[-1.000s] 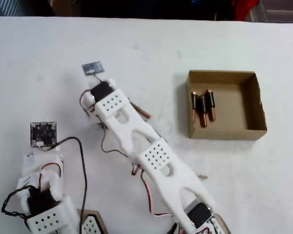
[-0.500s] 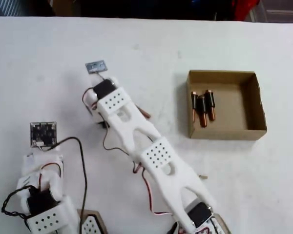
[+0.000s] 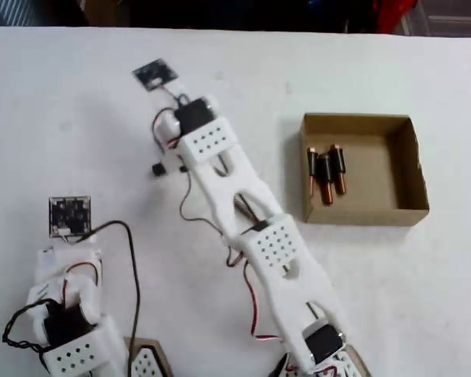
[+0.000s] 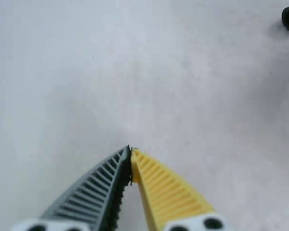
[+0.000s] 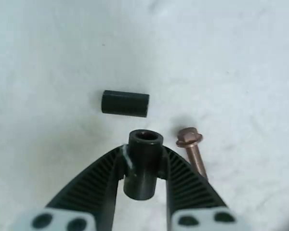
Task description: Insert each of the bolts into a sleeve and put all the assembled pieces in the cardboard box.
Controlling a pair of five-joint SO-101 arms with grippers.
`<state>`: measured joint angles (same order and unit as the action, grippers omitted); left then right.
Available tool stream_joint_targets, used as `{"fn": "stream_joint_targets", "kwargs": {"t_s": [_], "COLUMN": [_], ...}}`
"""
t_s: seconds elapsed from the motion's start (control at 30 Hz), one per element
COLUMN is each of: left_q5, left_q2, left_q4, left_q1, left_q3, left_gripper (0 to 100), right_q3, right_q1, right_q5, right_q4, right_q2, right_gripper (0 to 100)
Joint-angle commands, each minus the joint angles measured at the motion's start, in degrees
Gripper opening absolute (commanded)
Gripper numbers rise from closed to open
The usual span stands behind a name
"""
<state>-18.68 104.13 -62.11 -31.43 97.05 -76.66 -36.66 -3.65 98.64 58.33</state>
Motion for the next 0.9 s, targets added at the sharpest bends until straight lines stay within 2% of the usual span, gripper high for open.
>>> {"fn": "stream_joint_targets", "kwargs": {"t_s": [0.0,0.2,0.37,0.5,0.7,0.87], "left_q5": [0.7,0.7,0.7,0.7,0.7,0.6], "left_q2": [0.6,0.6,0.6,0.6,0.5,0.5], "left_q4": [1.4,1.3,1.2,1.1,1.1,0.0], "left_q1": [0.0,0.0,0.0,0.0,0.0,0.0], "left_q3": [-0.1,-0.1,-0.1,-0.1,-0.1,-0.1], "left_gripper": [2,2,2,2,2,2], "right_q3": [6.7,23.0,37.1,49.4,64.9,78.0], "right_q1": [2.4,4.3,4.4,4.5,4.7,7.0], "right_q5": [-1.2,-1.5,-10.7,-14.0,-20.1,-20.7], "right_q4": [2.8,2.7,2.6,2.3,-0.4,-8.3], "right_q2": [-11.6,-27.3,-41.8,-51.4,-59.7,-62.1], "right_gripper": [1.6,1.6,1.7,1.7,1.7,1.7]}}
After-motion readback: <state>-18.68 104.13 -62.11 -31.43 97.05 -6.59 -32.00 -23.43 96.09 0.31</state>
